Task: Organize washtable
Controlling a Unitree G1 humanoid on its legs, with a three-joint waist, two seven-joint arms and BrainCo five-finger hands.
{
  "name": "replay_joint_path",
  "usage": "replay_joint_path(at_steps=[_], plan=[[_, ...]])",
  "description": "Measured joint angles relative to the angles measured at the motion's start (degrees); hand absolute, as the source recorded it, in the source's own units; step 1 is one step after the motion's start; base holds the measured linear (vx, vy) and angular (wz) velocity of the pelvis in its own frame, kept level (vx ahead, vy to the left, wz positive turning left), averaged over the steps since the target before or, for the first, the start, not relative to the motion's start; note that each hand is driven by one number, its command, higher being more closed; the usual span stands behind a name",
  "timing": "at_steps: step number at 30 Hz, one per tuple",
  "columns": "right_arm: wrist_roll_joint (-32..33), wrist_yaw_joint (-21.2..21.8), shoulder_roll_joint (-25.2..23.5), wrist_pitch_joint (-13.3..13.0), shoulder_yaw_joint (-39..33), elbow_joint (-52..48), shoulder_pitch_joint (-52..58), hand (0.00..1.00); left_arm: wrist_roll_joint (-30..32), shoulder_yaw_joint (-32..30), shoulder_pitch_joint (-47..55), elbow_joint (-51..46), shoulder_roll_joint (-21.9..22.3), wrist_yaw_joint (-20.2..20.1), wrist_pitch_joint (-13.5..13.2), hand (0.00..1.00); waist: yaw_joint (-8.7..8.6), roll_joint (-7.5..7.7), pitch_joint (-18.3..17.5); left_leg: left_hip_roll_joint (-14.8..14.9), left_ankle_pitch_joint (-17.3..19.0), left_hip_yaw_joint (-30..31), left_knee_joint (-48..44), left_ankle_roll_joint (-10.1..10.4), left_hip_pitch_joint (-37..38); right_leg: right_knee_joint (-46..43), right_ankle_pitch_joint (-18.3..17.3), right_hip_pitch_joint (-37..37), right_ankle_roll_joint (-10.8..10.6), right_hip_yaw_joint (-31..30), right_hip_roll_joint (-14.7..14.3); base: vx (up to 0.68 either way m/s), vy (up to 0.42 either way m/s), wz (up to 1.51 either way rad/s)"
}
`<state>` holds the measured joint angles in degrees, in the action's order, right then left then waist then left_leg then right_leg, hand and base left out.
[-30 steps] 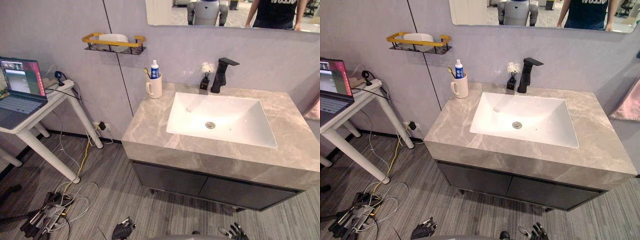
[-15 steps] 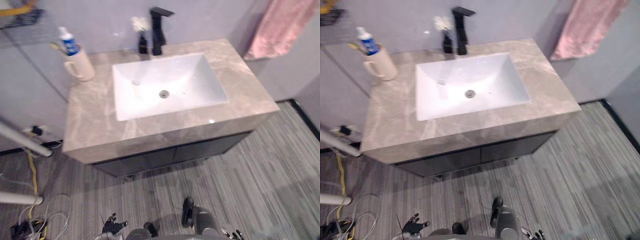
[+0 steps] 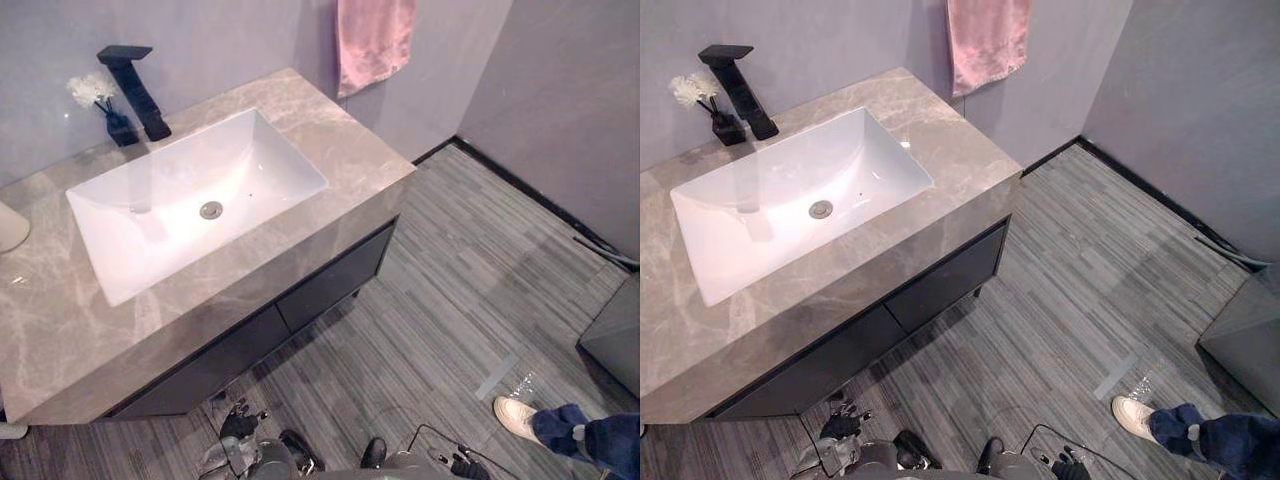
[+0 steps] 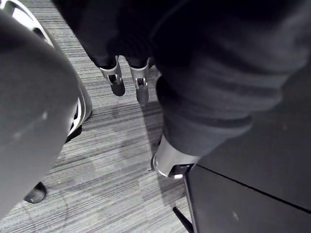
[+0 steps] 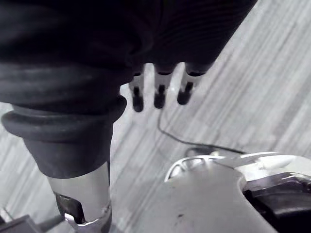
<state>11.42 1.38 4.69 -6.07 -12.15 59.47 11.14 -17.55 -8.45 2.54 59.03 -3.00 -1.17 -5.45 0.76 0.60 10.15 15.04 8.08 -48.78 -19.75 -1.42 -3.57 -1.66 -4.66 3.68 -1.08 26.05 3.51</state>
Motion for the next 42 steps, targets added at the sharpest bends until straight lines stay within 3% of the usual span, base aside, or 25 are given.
replay_joint_path(at_steps=[7,9,10,11,12,15,17,18,19,20,21,22,23,24,26,30,32,34,36,40,41,42], plan=[[-0.25,0.05,-0.87,0.10,-1.26,0.98,1.54,0.00,-0.04,-0.08,0.83,0.67,-0.17,-0.13,0.31,0.00,0.05,-0.25,0.16,-0.05,-0.48,0.93,0.29,0.87,3.71,4.39,2.61,3.94,0.93,-3.26,-1.54,-0.07,-0.001,-0.21],[-0.26,0.05,-0.57,0.13,-1.03,1.00,1.12,0.00,-0.75,-0.25,0.84,1.44,-0.33,-0.13,0.37,0.00,0.12,-0.46,0.68,0.43,-0.48,8.93,-3.22,0.87,3.05,3.76,2.70,3.89,1.13,-6.88,-1.73,-0.12,0.042,-0.87],[-0.28,0.05,-0.10,0.13,-0.75,1.03,0.47,0.00,-1.52,-0.42,0.79,1.39,-0.19,-0.04,0.21,0.00,0.24,-0.21,1.22,-0.13,0.63,18.10,-6.02,1.65,1.18,2.44,2.56,3.44,1.36,-10.60,-1.84,-0.07,0.059,-1.62],[-0.39,0.05,0.83,0.27,-0.18,1.31,-0.97,0.00,-2.01,-0.54,0.99,1.27,-0.11,0.00,0.05,0.00,0.89,-1.01,1.22,-3.46,2.94,31.59,-6.40,3.63,0.21,-0.01,2.35,1.28,1.55,-16.26,-2.20,-0.12,0.140,-1.98],[-0.73,0.06,1.24,0.20,0.18,1.46,-1.76,0.00,-2.09,-0.55,1.00,1.31,0.03,0.01,0.03,0.00,1.45,-1.47,1.20,-5.14,3.63,37.54,-6.38,4.50,0.07,-1.17,1.83,-0.06,1.63,-19.41,-2.71,-0.11,0.144,-2.32],[-1.86,0.06,2.63,-0.04,2.73,1.83,-4.58,0.00,-2.47,-0.75,1.82,1.58,-0.04,0.01,0.09,0.00,2.10,-2.28,0.94,-9.19,8.24,56.50,-6.73,5.26,0.84,-5.34,1.63,-5.29,1.73,-34.94,-7.94,-0.14,0.169,-2.66],[-2.30,0.07,3.35,0.00,3.19,1.15,-4.69,0.00,-3.16,-2.22,2.59,1.70,0.58,-0.09,0.15,0.00,1.61,-3.37,-0.73,-9.35,14.82,61.36,-1.24,4.22,4.36,-5.99,1.73,-9.49,1.75,-43.61,-12.43,-0.09,0.213,-2.86],[-2.44,0.21,3.00,0.07,3.70,0.66,-4.97,0.00,-3.18,-3.91,3.01,2.39,1.03,0.11,0.18,0.00,1.55,-2.97,-1.36,-9.66,15.77,59.06,0.15,2.60,4.79,-12.32,1.01,-12.75,2.64,-44.37,-13.81,0.03,0.177,-2.17],[-2.43,0.28,3.12,0.13,4.01,0.60,-4.62,0.00,-3.14,-4.75,3.32,2.35,0.88,0.06,0.09,0.00,1.48,-2.02,-1.63,-10.16,15.65,57.89,0.37,2.72,5.57,-17.24,0.98,-14.18,3.14,-43.29,-14.67,0.16,0.195,-2.33],[-2.30,0.13,2.85,0.30,4.04,0.91,-3.62,0.00,-3.31,-6.39,4.21,2.15,-0.21,0.03,0.00,0.00,1.72,-0.43,-2.47,-12.63,13.95,57.31,-0.27,1.01,7.23,-17.24,-1.07,-13.04,3.83,-45.66,-14.59,0.17,0.114,-1.88],[-1.72,0.12,2.77,0.35,3.87,1.39,-3.46,0.00,-3.11,-6.74,4.31,2.37,-0.54,0.09,0.12,0.00,1.78,0.46,-2.93,-14.12,13.98,58.26,-2.29,0.93,6.93,-16.00,-1.51,-12.71,0.97,-48.88,-14.24,0.15,0.097,-2.22],[-0.79,0.15,2.51,0.14,3.47,1.39,-4.07,0.00,-2.93,-7.13,4.34,2.54,-1.00,0.08,0.28,0.00,1.25,1.85,-3.60,-16.39,14.23,61.65,-8.57,1.36,4.22,-15.26,-0.23,-12.77,0.36,-53.28,-13.49,0.02,0.041,-1.95],[-0.22,0.15,2.55,-0.05,2.06,1.64,-4.11,0.00,-2.29,-7.47,4.24,2.18,-1.03,-0.05,0.05,0.00,1.05,1.15,-3.58,-17.35,14.52,63.77,-7.47,0.94,2.83,-14.30,0.54,-12.73,-0.66,-56.97,-13.70,-0.02,0.033,-1.75],[-0.11,0.15,2.84,-0.05,0.60,2.07,-4.16,0.00,-1.97,-7.45,4.20,2.14,-0.58,-0.04,-0.08,0.00,0.61,0.20,-3.58,-16.28,14.98,63.53,-5.51,0.28,2.65,-13.80,0.88,-12.67,-1.20,-58.38,-14.35,-0.02,0.075,-1.76],[-0.24,0.34,1.70,0.41,-2.84,3.51,-3.70,0.00,-1.40,-7.55,5.48,2.25,-0.23,-0.03,0.28,0.00,-0.10,-1.36,-4.25,-16.17,14.88,55.95,-2.45,-1.71,4.94,-12.25,1.85,-12.45,-2.64,-65.17,-15.46,0.02,0.151,-1.68],[0.06,0.16,-0.95,1.84,-12.12,6.03,-0.05,0.00,0.37,-8.00,5.35,2.22,-0.74,-0.12,0.31,0.00,-0.75,-0.21,-5.27,-16.69,14.45,48.25,1.55,-2.45,7.52,-10.91,3.08,-12.88,-4.62,-70.33,-15.51,0.00,0.136,-1.19],[1.19,0.27,-2.32,2.70,-15.09,6.07,1.93,0.00,0.98,-8.39,5.41,2.22,-0.64,-0.39,0.29,0.00,-2.18,-0.10,-5.46,-17.01,13.93,45.06,4.15,-2.77,9.00,-9.85,3.90,-12.98,-5.27,-72.13,-15.69,-0.01,0.077,-0.82],[1.45,1.04,-4.01,2.89,-16.70,5.67,3.69,0.00,2.52,-9.87,5.26,2.16,0.06,-1.28,0.28,0.00,-3.38,-0.58,-5.68,-17.00,13.91,41.56,5.18,-2.75,9.70,-8.14,5.22,-13.14,-5.80,-73.48,-15.92,0.00,0.083,-0.87],[1.55,1.60,-4.85,3.17,-16.68,3.88,5.24,0.00,3.70,-10.00,5.26,2.02,1.48,-1.26,0.25,0.00,-3.32,-0.95,-6.01,-16.83,13.88,37.79,5.81,-2.67,10.22,-7.25,6.89,-13.50,-5.84,-74.06,-16.62,0.02,0.076,-1.05],[1.47,2.43,-5.33,3.13,-13.92,-0.76,6.79,0.00,7.15,-9.99,5.10,1.24,3.87,-1.14,0.16,0.00,-4.33,-1.92,-6.10,-16.65,13.29,29.33,4.25,-1.57,9.97,-6.91,11.00,-14.80,-5.16,-72.86,-18.35,0.04,0.080,-1.06],[1.45,2.41,-4.39,3.17,-12.13,-0.82,6.61,0.00,7.67,-10.02,5.09,1.27,4.33,-1.14,0.17,0.00,-4.25,-2.41,-6.49,-15.78,13.19,26.71,2.14,-0.85,8.70,-6.88,13.55,-15.95,-3.14,-68.93,-19.00,0.05,0.098,-0.99],[1.35,2.36,-4.00,3.20,-10.90,-0.93,5.73,0.00,8.60,-10.18,4.73,1.18,4.14,-1.20,0.13,0.00,-4.24,-2.16,-6.37,-14.71,12.69,24.65,-3.76,3.32,5.46,-5.72,16.67,-17.26,0.59,-62.26,-18.11,0.00,0.032,-1.05]])
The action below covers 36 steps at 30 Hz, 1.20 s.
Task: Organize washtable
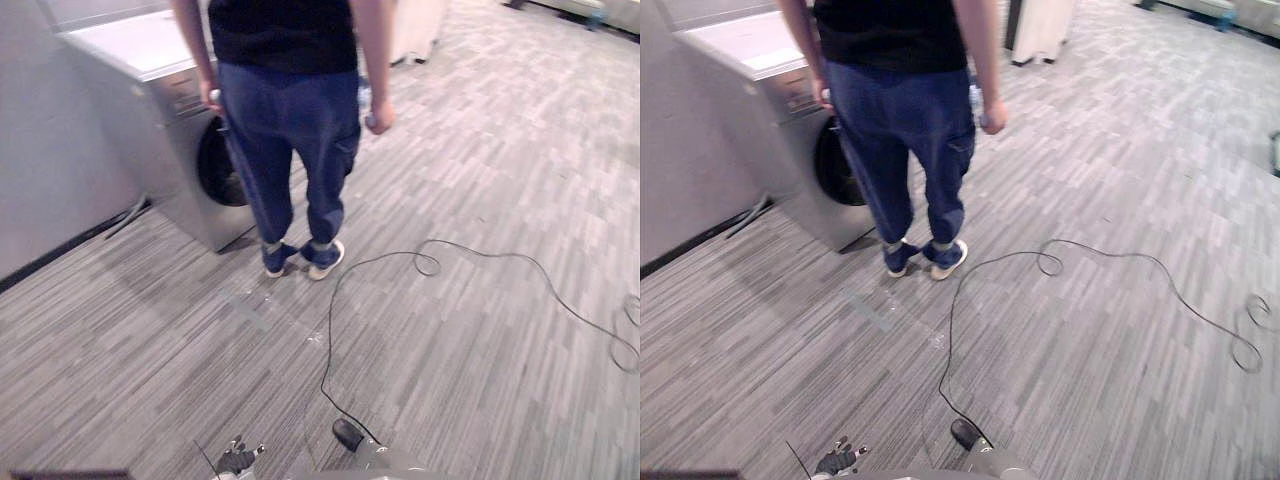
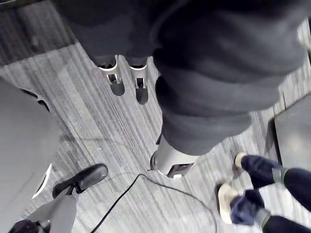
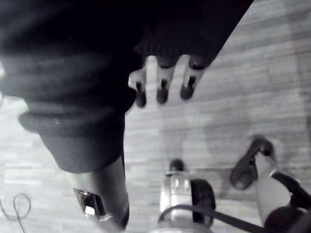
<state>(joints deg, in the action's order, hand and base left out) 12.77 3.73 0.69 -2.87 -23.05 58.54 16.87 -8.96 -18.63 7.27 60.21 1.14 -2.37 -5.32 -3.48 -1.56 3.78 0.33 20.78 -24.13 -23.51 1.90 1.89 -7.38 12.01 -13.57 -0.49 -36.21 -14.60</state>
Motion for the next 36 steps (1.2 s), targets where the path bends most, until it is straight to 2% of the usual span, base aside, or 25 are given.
replay_joint_path(at_steps=[1,2,3,4,5,6,7,9,10,11,14,20,22,23,24,25,26,27,28,29,30,31,32,34,36], plan=[[-0.17,-0.55,-0.63,0.06,0.17,0.52,-0.21,0.00,0.51,0.05,-1.36,-0.68,-1.11,0.00,-0.27,0.00,1.61,2.48,0.30,2.73,4.86,0.05,-5.03,-9.35,-5.85,2.72,-0.89,-0.07,4.80,10.20,3.78,0.03,-0.085,-1.05],[-0.47,-1.26,-0.99,0.68,0.50,0.34,-0.97,0.00,0.65,-0.71,-2.73,-1.77,-1.27,0.15,-0.25,0.00,2.91,3.50,0.92,3.52,0.14,-6.36,3.37,-7.19,-3.71,-9.87,-13.50,-4.48,4.08,29.55,9.30,0.05,-0.119,-0.97],[-0.68,-1.22,-0.34,0.52,1.36,-0.68,-1.75,0.00,0.65,-2.05,-2.75,-2.24,-0.97,0.21,0.05,0.00,3.14,3.41,1.32,3.32,-0.75,-10.27,5.63,-7.34,-1.64,-13.72,-17.34,-4.66,3.93,35.98,12.19,0.13,-0.004,-1.10],[-1.33,-0.87,0.60,-0.55,2.87,-2.42,-2.39,0.00,0.64,-2.32,-2.36,-2.21,0.37,0.21,0.43,0.00,2.88,1.86,1.47,3.62,-1.00,-13.28,7.27,-7.13,0.72,-20.23,-20.97,-3.29,3.72,45.26,15.14,0.10,0.140,-1.31],[-1.61,-1.13,1.21,-1.06,3.45,-3.43,-3.34,0.00,0.59,-2.20,-1.22,-2.16,1.05,0.01,0.39,0.00,2.95,0.09,1.39,3.58,-1.42,-17.05,8.27,-6.53,2.66,-25.94,-23.54,-2.00,3.51,51.08,18.50,0.06,0.156,-1.33],[-1.84,-1.16,1.39,-1.25,3.54,-3.35,-3.80,0.00,0.58,-2.04,-0.81,-2.04,1.08,0.01,0.42,0.00,2.90,0.76,1.15,3.23,-1.57,-18.43,8.74,-6.28,3.20,-27.40,-24.41,-0.92,3.58,53.55,20.32,-0.05,0.104,-1.38],[-2.15,-1.01,1.81,-1.53,4.56,-2.48,-4.72,0.00,0.14,-0.70,-0.40,-0.69,-0.01,0.02,0.45,0.00,2.62,0.48,0.30,1.96,-2.02,-20.16,9.96,-5.55,3.80,-27.36,-25.55,0.89,2.23,56.89,22.99,-0.05,0.020,-1.18],[-2.17,-1.13,1.88,-1.41,5.08,0.29,-5.93,0.00,-1.15,1.19,-1.31,1.21,-1.73,-0.06,0.43,0.00,2.68,2.72,-0.61,0.89,-2.13,-23.17,10.45,-5.35,3.81,-18.79,-25.15,4.03,0.63,56.06,22.61,-0.01,-0.045,-1.10],[-2.19,-1.11,2.14,-1.17,4.77,2.24,-6.93,0.00,-1.78,1.27,-2.25,2.81,-1.76,0.01,0.54,0.00,2.89,1.61,-0.26,2.05,-2.70,-23.32,10.18,-4.44,3.54,-12.66,-22.12,5.65,-0.54,53.99,19.98,0.03,-0.095,-1.07],[-2.35,-1.11,2.43,-1.09,4.46,3.26,-7.39,0.00,-1.88,2.01,-2.13,3.16,-1.81,0.03,0.50,0.00,2.95,1.44,-0.22,2.81,-4.10,-22.74,9.79,-4.35,3.62,-6.22,-18.60,8.08,-0.31,52.08,17.70,0.03,-0.111,-1.08],[-3.15,-1.10,2.55,-1.13,3.34,3.47,-7.40,0.00,-1.54,3.56,-2.09,3.44,-2.00,0.12,0.48,0.00,2.56,1.06,-0.21,3.22,-5.53,-21.04,9.24,-3.37,4.51,1.12,-14.02,11.26,0.27,47.72,15.50,0.03,-0.162,-0.89],[-1.98,-1.13,2.16,-1.09,1.16,3.73,-7.15,0.00,-1.45,5.75,-2.53,3.46,-2.18,0.06,0.45,0.00,1.41,0.50,-0.21,5.31,-5.63,-18.85,2.11,-3.14,4.63,3.76,-12.80,14.39,0.42,44.62,14.87,0.00,-0.082,-0.30],[-1.95,-1.10,2.10,-1.11,0.36,4.33,-7.09,0.00,-1.98,5.75,-2.49,3.37,-2.32,0.05,0.40,0.00,1.55,0.43,0.04,8.66,-5.68,-15.56,-8.68,-3.06,1.54,4.32,-12.80,15.55,0.44,43.79,14.91,-0.03,-0.059,-0.16],[-1.98,-1.09,2.05,-1.10,-0.40,4.42,-7.06,0.00,-2.92,5.74,-2.39,3.36,-2.37,-0.01,0.37,0.00,1.86,0.15,0.46,10.63,-6.63,-10.77,-16.69,-1.62,-2.34,4.40,-12.84,15.89,0.50,43.58,14.81,-0.01,-0.015,-0.15],[-1.99,-1.09,2.16,-1.12,-0.75,4.76,-7.11,0.00,-3.48,5.73,-2.31,3.33,-2.57,0.00,0.30,0.00,2.17,-0.20,0.56,10.65,-5.29,-7.32,-19.21,-1.92,-4.25,4.18,-13.23,16.18,1.09,42.81,14.94,0.00,0.048,-0.29],[-1.92,-1.10,2.56,-1.04,-1.27,5.79,-7.40,0.00,-5.33,5.68,-2.07,3.27,-2.34,0.02,-0.01,0.00,2.98,-0.50,0.98,9.33,-2.73,1.02,-20.09,-1.37,-6.51,3.40,-13.30,16.09,1.03,41.68,15.37,0.00,0.112,-0.40],[-1.83,-1.08,2.58,-1.06,-1.43,6.73,-7.46,0.00,-7.02,5.86,-2.01,3.16,-2.39,0.08,-0.27,0.00,3.44,-0.26,1.14,7.49,-1.55,9.14,-16.65,0.79,-7.72,3.13,-12.91,16.11,0.34,40.89,16.03,-0.03,0.129,-0.42],[-1.83,-1.09,2.59,-1.07,-1.42,7.14,-7.47,0.00,-7.60,6.28,-2.00,3.07,-2.46,0.09,-0.36,0.00,3.67,-0.17,1.19,7.16,-1.64,12.43,-13.10,1.25,-7.64,2.97,-13.00,16.06,-0.24,40.52,16.35,-0.06,0.180,-0.30],[-1.54,-1.00,2.84,-1.17,-1.36,7.15,-7.43,0.00,-8.27,7.87,-2.00,3.10,-2.47,0.07,-0.36,0.00,3.71,-0.83,1.24,7.63,-4.30,16.73,-3.02,3.68,-6.62,2.58,-13.73,15.49,-1.43,40.05,16.21,-0.10,0.221,-0.24],[-1.52,-0.91,3.24,-1.19,-0.74,7.38,-7.65,0.00,-8.30,8.92,-1.94,3.21,-2.89,0.01,-0.37,0.00,4.00,-0.86,1.23,6.66,-5.56,16.40,0.81,1.07,-5.48,2.74,-14.05,15.13,-2.55,39.39,16.90,-0.08,0.230,-0.19],[-1.53,-0.71,2.94,-1.16,-0.20,7.52,-7.49,0.00,-8.27,9.20,-1.92,3.22,-3.52,0.09,-0.52,0.00,4.20,0.13,0.86,5.33,-6.35,15.95,2.88,0.87,-4.76,3.55,-13.75,15.50,-3.12,38.87,17.96,-0.02,0.210,-0.04],[-1.48,-0.12,2.21,-1.22,0.47,7.50,-7.14,0.00,-8.15,9.48,-1.90,3.32,-4.19,0.12,-0.77,0.00,4.05,1.52,0.27,2.97,-7.90,15.78,6.05,-0.71,-4.17,4.15,-13.08,15.18,-4.04,38.75,19.88,0.04,0.198,0.13],[-1.41,0.07,1.86,-1.18,0.70,7.54,-6.86,0.00,-8.03,9.89,-1.89,3.38,-4.76,0.07,-0.81,0.00,3.93,2.35,0.09,1.27,-8.83,15.90,8.15,-1.67,-3.82,4.64,-12.93,15.02,-3.90,38.85,21.28,0.04,0.192,0.22],[-0.87,0.11,1.56,-1.14,0.92,7.59,-6.39,0.00,-7.77,10.00,-1.79,3.45,-4.97,0.05,-0.75,0.00,3.99,2.92,-0.44,-1.02,-9.93,16.04,11.69,-2.78,-2.50,5.13,-13.02,15.08,-4.01,38.95,23.17,0.06,0.218,0.17],[-0.48,0.17,1.61,-1.11,0.95,7.60,-6.34,0.00,-6.95,10.18,-1.66,3.45,-4.97,0.03,-0.75,0.00,4.00,2.76,-0.59,-2.53,-10.54,15.95,14.26,-3.47,-1.02,5.25,-13.27,15.47,-4.34,38.72,24.40,0.13,0.181,0.05]])
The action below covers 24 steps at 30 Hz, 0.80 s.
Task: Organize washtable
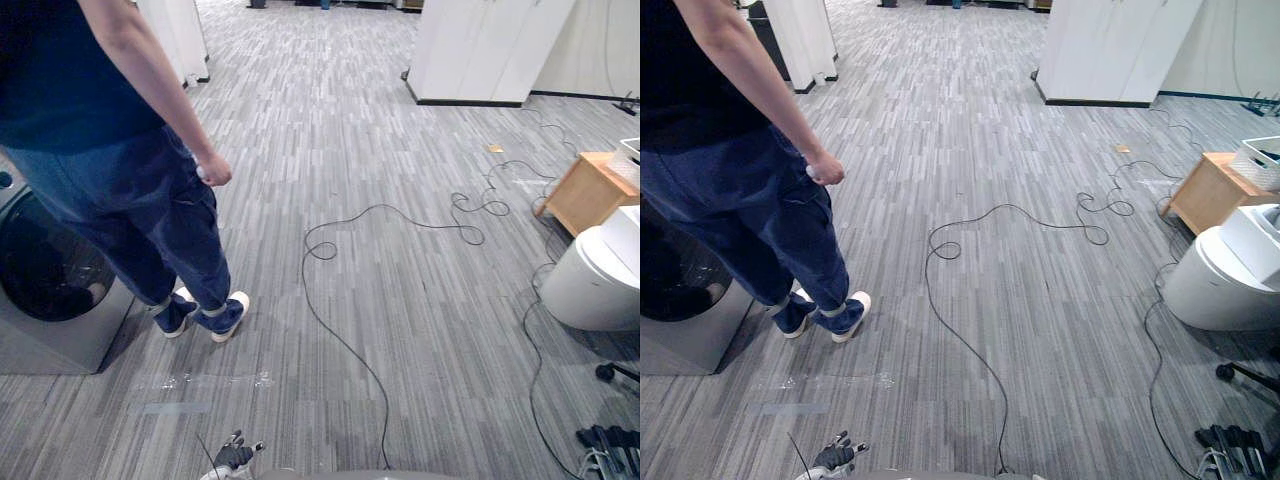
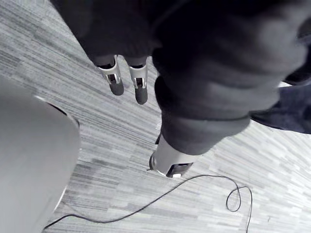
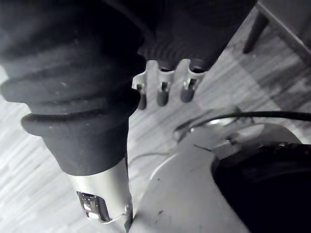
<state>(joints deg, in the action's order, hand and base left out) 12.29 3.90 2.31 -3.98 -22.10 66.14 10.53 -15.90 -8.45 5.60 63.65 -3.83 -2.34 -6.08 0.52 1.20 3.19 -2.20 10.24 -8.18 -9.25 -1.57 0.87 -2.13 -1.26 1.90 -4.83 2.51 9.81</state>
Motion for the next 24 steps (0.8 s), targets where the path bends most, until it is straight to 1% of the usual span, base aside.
replay_joint_path(at_steps=[2,3,4,5,6,13,16,17,18,19,20,21,22,23,24], plan=[[0.08,0.09,0.24,0.09,0.07,0.03,0.00,0.00,1.43,1.20,-0.06,0.57,-0.21,-0.02,0.04,0.00,-0.11,-0.05,-0.51,-0.89,-0.77,-0.10,1.35,-1.23,1.12,-0.09,-0.04,0.16,-0.36,0.09,0.61,0.22,0.165,-0.02],[0.09,0.12,0.25,0.10,0.09,0.02,-0.06,0.00,1.71,1.92,-0.13,0.72,-0.41,-0.08,0.06,0.00,-0.30,0.22,-0.80,-0.96,-0.79,-0.07,1.46,-1.23,1.68,-0.10,-0.03,0.28,-0.36,0.19,0.62,0.23,0.098,0.01],[0.09,0.12,0.26,0.13,0.13,0.03,-0.07,0.00,2.03,2.29,-0.16,1.29,-0.55,-0.10,0.09,0.00,-0.62,-0.10,-1.12,-0.94,-0.78,0.19,1.34,-1.23,1.87,-0.27,-0.01,0.40,-0.34,0.49,0.56,0.24,0.077,0.03],[0.10,0.13,0.35,0.19,0.23,0.01,-0.13,0.00,2.03,2.40,-0.19,1.70,-0.61,-0.08,0.17,0.00,-1.10,-0.07,-1.58,-0.88,-0.77,0.19,0.68,-1.21,2.13,-0.93,0.04,0.63,-0.26,0.53,0.49,0.19,0.056,0.02],[-1.14,1.08,1.54,0.39,8.00,2.06,-3.74,0.00,1.87,3.20,-0.90,2.61,-1.05,0.03,0.55,0.00,-1.44,1.36,-0.14,-0.74,-12.12,0.46,15.10,-0.15,5.88,-2.75,-4.82,2.76,-2.31,0.71,0.10,0.08,0.025,0.00],[-0.62,1.08,1.54,0.21,7.95,2.05,-3.61,0.00,1.85,3.21,-0.90,2.61,-1.04,0.03,0.42,0.00,-1.42,1.34,0.09,-0.75,-12.14,0.44,15.11,-0.17,5.37,-2.73,-4.81,2.10,-2.31,0.69,0.10,0.00,0.000,0.00],[1.98,0.98,1.29,-0.12,7.36,2.06,-3.51,0.00,1.84,3.21,-1.04,2.58,-1.04,0.15,-0.38,0.00,-1.48,1.24,0.75,-0.75,-12.16,0.30,15.13,-0.18,4.71,-2.59,-4.77,1.47,-2.32,0.60,0.10,0.00,-0.002,-0.02],[3.16,0.89,1.22,-0.16,7.34,2.11,-3.45,0.00,1.86,3.21,-1.03,2.59,-1.04,0.28,-0.78,0.00,-1.48,1.51,1.13,-0.75,-12.15,0.16,15.13,-0.17,4.14,-2.51,-4.66,0.82,-2.34,0.49,0.10,0.01,-0.008,-0.05],[4.19,0.78,1.18,-0.23,7.26,2.10,-3.53,0.00,1.84,3.20,-1.14,2.48,-1.03,0.65,-1.06,0.00,-1.52,1.35,1.18,-0.75,-12.16,0.05,15.13,-0.17,3.68,-1.77,-4.10,0.67,-2.39,0.50,0.08,0.01,-0.008,-0.06],[4.39,0.76,1.17,-0.34,7.17,2.11,-3.62,0.00,1.87,3.20,-1.22,2.40,-1.01,1.06,-1.29,0.00,-1.51,1.34,1.51,-0.75,-12.15,-0.03,15.13,-0.17,3.44,-1.29,-3.79,0.66,-2.39,0.50,0.07,0.02,-0.003,-0.05],[5.23,0.57,1.03,-0.65,7.08,2.12,-3.65,0.00,1.88,3.18,-1.25,2.18,-1.02,1.35,-1.65,0.00,-1.55,1.66,2.09,-0.79,-12.14,-0.27,15.13,-0.18,2.77,-0.09,-3.03,0.60,-2.53,0.52,0.10,0.02,0.000,-0.07],[5.68,0.10,0.86,-0.78,6.67,2.10,-4.00,0.00,1.91,3.06,-1.50,1.86,-1.04,1.48,-1.93,0.00,-1.54,1.44,2.91,-0.84,-12.10,-0.71,15.13,-0.19,2.57,0.73,-2.55,0.72,-2.50,0.49,0.15,0.02,0.002,-0.08],[6.30,-0.21,0.64,-0.88,6.36,2.11,-4.32,0.00,1.91,2.89,-1.80,1.60,-1.15,1.91,-2.02,0.00,-1.56,1.75,3.87,-0.91,-11.91,-1.12,15.12,-0.41,2.39,1.22,-2.34,0.71,-2.65,0.47,0.27,0.01,0.002,-0.06],[6.40,-0.22,0.57,-0.88,6.28,2.11,-4.39,0.00,1.91,2.78,-1.84,1.54,-1.17,2.06,-2.04,0.00,-1.56,1.81,4.04,-0.92,-11.84,-1.26,15.11,-0.46,2.39,1.24,-2.33,0.71,-2.65,0.45,0.30,0.02,0.001,-0.07],[6.93,-0.29,0.29,-0.89,6.25,2.10,-4.67,0.00,1.92,1.96,-1.93,1.26,-1.26,2.50,-2.05,0.00,-1.56,2.24,4.73,-1.10,-11.16,-1.48,14.79,-0.41,2.41,1.13,-2.48,0.65,-2.73,0.46,0.51,0.04,0.002,-0.06]])
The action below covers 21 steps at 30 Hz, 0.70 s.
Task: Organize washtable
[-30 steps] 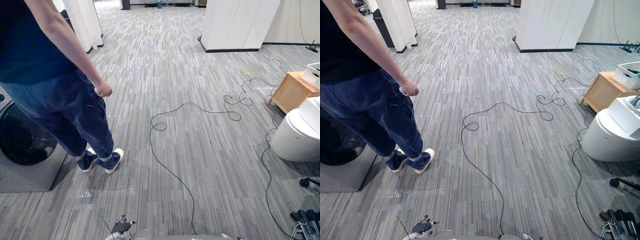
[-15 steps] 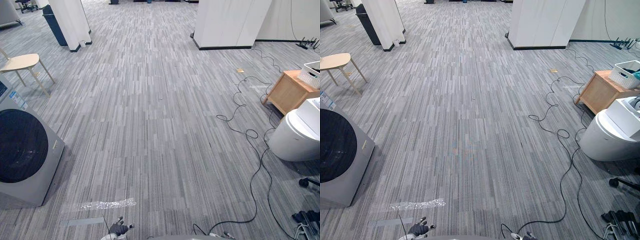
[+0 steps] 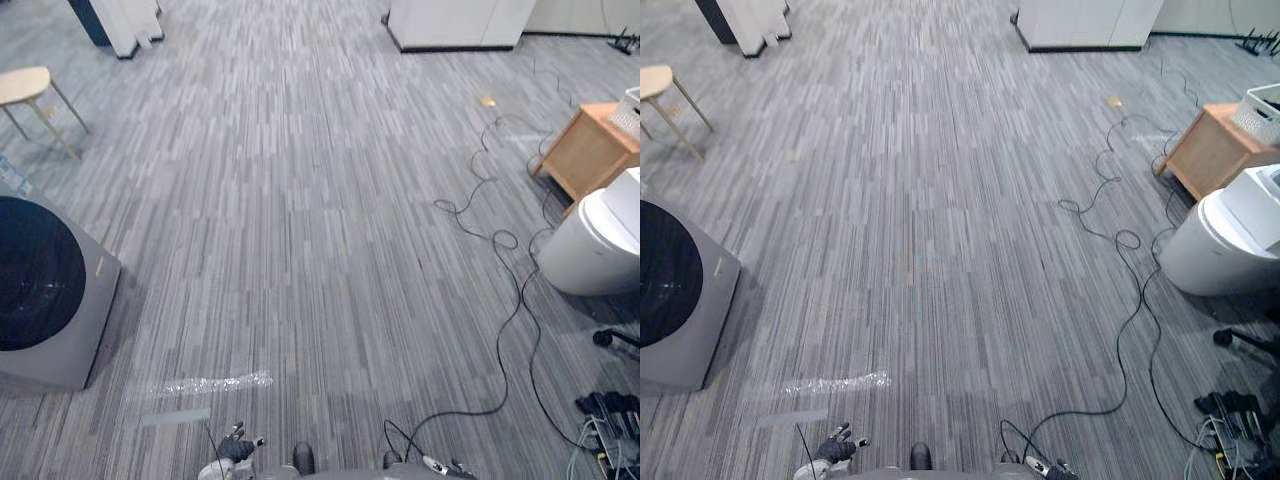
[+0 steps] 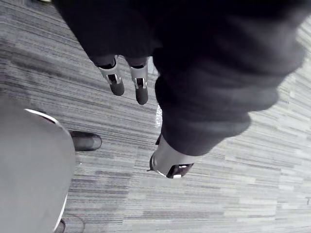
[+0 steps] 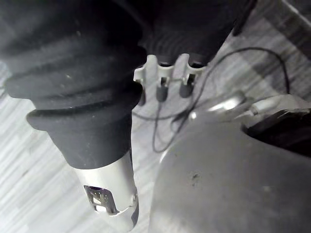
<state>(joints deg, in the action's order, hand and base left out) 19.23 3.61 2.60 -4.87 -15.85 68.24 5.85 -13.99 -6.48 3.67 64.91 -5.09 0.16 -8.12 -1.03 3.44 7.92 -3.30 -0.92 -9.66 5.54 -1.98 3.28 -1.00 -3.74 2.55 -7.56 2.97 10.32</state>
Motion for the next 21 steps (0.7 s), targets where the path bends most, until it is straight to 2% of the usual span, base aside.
replay_joint_path(at_steps=[1,3,5,6,7,9,11,13,14,15,16,17,18,19,20,21], plan=[[0.30,-0.01,-0.10,0.00,0.00,-0.01,-0.10,0.00,0.00,-0.18,0.00,-0.17,-0.35,0.02,0.01,0.00,0.03,0.15,0.16,-0.14,0.62,-0.06,-0.03,-0.15,0.02,-0.36,-0.34,-0.02,-0.15,0.02,0.17,0.09,0.007,-0.06],[0.64,0.03,-0.15,-0.21,-0.13,-0.18,-0.44,0.00,-0.01,-0.25,-0.14,-0.35,-0.49,0.10,0.06,0.00,-0.10,0.25,0.71,-0.52,2.01,0.36,-0.05,-1.08,0.42,-6.64,-2.81,-2.33,-0.93,0.12,0.99,0.10,-0.004,-0.03],[1.50,0.02,0.62,-0.55,-0.52,-2.07,-0.67,0.00,0.00,-0.24,-0.39,-0.35,0.42,0.12,0.08,0.00,-0.63,-1.66,2.56,0.69,3.03,0.98,-0.11,-1.75,2.08,-19.72,-2.99,-7.06,-1.12,0.37,0.43,0.08,-0.006,0.08],[2.71,-0.14,0.36,-1.15,-1.19,-3.02,-0.93,0.00,-0.07,-0.32,-0.48,-0.39,0.49,0.15,0.10,0.00,-1.42,-2.04,3.91,0.95,4.00,1.83,-0.84,-2.82,4.14,-31.99,-2.45,-12.13,0.19,0.29,0.81,0.18,0.034,0.23],[3.89,-0.19,0.59,-1.53,-1.33,-4.06,-0.64,0.00,-0.03,-0.10,-0.90,-0.33,0.62,0.22,0.41,0.00,-1.50,-2.71,4.50,2.04,6.22,2.06,-2.88,-2.60,4.60,-36.57,-5.90,-15.68,1.49,0.07,0.34,0.20,0.047,0.16],[5.16,-0.19,0.60,-1.63,-1.06,-4.43,-0.28,0.00,0.03,-0.09,-0.98,-0.17,0.26,0.24,0.40,0.00,-1.28,-2.74,4.61,3.68,8.71,1.99,-5.30,-1.82,4.73,-35.64,-7.32,-20.68,1.31,1.77,-1.50,0.25,0.072,0.02],[6.26,-0.81,0.55,-1.84,-1.08,-4.42,-0.32,0.00,0.02,0.00,-1.30,-0.05,0.49,0.20,0.44,0.00,-1.44,-2.88,4.76,4.83,10.59,2.48,-6.13,-0.70,5.37,-29.08,-6.46,-24.78,1.27,3.44,-2.69,0.35,0.041,0.09],[7.49,-1.20,0.38,-2.16,-1.07,-4.39,-0.13,0.00,0.11,0.12,-1.42,-0.04,0.59,0.10,0.52,0.00,-1.76,-2.90,5.61,5.35,12.08,3.36,-5.64,1.36,7.64,-17.53,-2.29,-26.71,0.75,4.76,-3.29,0.42,-0.045,0.25],[7.91,-1.22,-0.15,-2.19,-1.08,-4.39,0.22,0.00,0.16,0.09,-1.39,-0.03,0.55,0.07,0.67,0.00,-2.31,-2.50,6.20,5.30,13.59,4.08,-5.33,3.53,9.96,-10.85,1.42,-27.11,0.79,5.37,-3.24,0.55,-0.152,0.54],[8.55,-1.26,-0.30,-2.19,-1.21,-4.48,0.37,0.00,0.57,0.06,-0.98,-0.02,0.57,0.04,0.74,0.00,-3.02,-2.50,6.39,5.46,15.23,4.91,-5.30,4.87,11.76,-8.56,3.06,-27.96,1.67,5.98,-3.14,0.68,-0.240,0.70],[8.81,-1.26,-0.29,-2.13,-1.27,-4.61,0.69,0.00,1.04,-0.14,-0.60,-0.03,0.60,-0.02,0.75,0.00,-3.46,-2.84,6.32,6.23,16.68,5.02,-5.39,7.01,13.14,-9.33,3.03,-28.43,2.29,6.46,-3.19,0.73,-0.301,0.78],[8.92,-1.33,-0.51,-2.13,-1.43,-5.02,1.14,0.00,1.28,-0.59,0.14,-0.04,0.53,-0.15,0.76,0.00,-4.13,-2.82,6.05,6.72,17.33,5.51,-6.44,8.06,14.24,-11.40,2.46,-28.98,3.44,6.64,-3.48,0.65,-0.295,0.88],[8.96,-1.14,-1.04,-2.02,-2.37,-5.29,1.73,0.00,1.24,-2.19,0.21,-0.27,1.05,-0.18,0.76,0.00,-4.49,-2.27,5.77,7.54,17.56,5.77,-11.46,8.37,13.64,-15.10,7.98,-29.49,6.92,5.95,-3.98,0.71,-0.363,0.70],[8.96,-1.04,-1.00,-2.03,-2.77,-5.64,1.84,0.00,1.24,-2.91,0.20,-0.37,1.67,-0.18,0.77,0.00,-4.34,-3.03,5.18,8.70,17.55,5.64,-15.43,8.39,12.09,-16.36,9.33,-29.63,7.97,6.32,-4.73,0.75,-0.414,0.31],[8.92,-1.00,-0.23,-2.07,-3.59,-6.49,1.58,0.00,1.25,-4.03,0.22,-0.39,3.02,-0.16,1.05,0.00,-3.73,-5.68,4.50,11.70,16.16,5.17,-24.89,9.63,7.95,-18.08,7.81,-29.44,9.04,6.96,-7.08,0.91,-0.505,-0.37],[7.79,-1.06,0.54,-2.20,-3.52,-7.08,0.79,0.00,1.12,-5.58,0.02,-0.85,3.97,-0.13,1.36,0.00,-3.31,-7.04,4.73,14.08,10.53,4.46,-34.95,9.29,4.14,-18.88,5.31,-27.71,10.34,6.73,-9.79,0.77,-0.411,-0.58]])
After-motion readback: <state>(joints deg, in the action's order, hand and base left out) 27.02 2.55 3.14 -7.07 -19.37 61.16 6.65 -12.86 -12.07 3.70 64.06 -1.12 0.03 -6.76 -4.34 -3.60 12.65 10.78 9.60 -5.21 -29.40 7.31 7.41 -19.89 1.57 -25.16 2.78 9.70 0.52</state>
